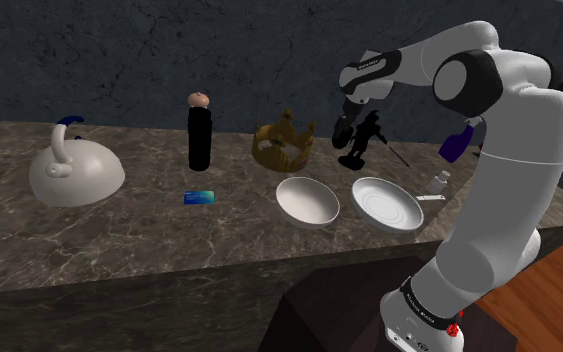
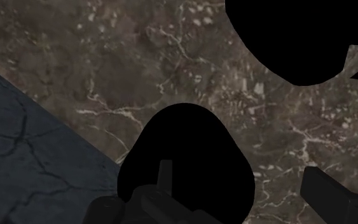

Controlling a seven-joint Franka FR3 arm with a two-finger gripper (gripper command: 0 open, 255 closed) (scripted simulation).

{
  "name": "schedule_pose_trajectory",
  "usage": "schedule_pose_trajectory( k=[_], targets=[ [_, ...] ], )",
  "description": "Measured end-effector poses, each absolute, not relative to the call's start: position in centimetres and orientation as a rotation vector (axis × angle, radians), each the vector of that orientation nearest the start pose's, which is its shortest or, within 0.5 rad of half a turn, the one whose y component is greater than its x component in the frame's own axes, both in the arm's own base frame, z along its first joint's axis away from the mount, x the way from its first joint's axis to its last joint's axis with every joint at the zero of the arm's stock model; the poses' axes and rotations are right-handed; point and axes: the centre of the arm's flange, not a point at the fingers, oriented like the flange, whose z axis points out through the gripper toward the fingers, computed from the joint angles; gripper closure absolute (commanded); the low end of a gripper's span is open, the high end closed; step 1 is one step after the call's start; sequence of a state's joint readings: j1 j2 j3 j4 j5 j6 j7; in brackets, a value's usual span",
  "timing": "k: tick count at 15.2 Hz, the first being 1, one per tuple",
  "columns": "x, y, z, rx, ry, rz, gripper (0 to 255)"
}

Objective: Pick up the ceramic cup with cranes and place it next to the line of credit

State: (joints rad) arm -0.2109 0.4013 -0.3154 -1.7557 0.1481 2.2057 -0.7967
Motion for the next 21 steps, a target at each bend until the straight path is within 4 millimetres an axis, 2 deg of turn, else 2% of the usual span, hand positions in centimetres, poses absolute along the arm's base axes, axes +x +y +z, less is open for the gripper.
schedule_pose_trajectory(
  k=[6,7,17,21],
  targets=[
    [58.0,-31.0,35.4,-3.165,-0.34,-0.092,0],
    [58.0,-31.0,35.4,-3.165,-0.34,-0.092,255],
    [58.1,-31.0,35.4,-3.165,-0.341,-0.092,255],
    [58.0,-31.0,36.9,-3.165,-0.34,-0.092,255]
  ],
)
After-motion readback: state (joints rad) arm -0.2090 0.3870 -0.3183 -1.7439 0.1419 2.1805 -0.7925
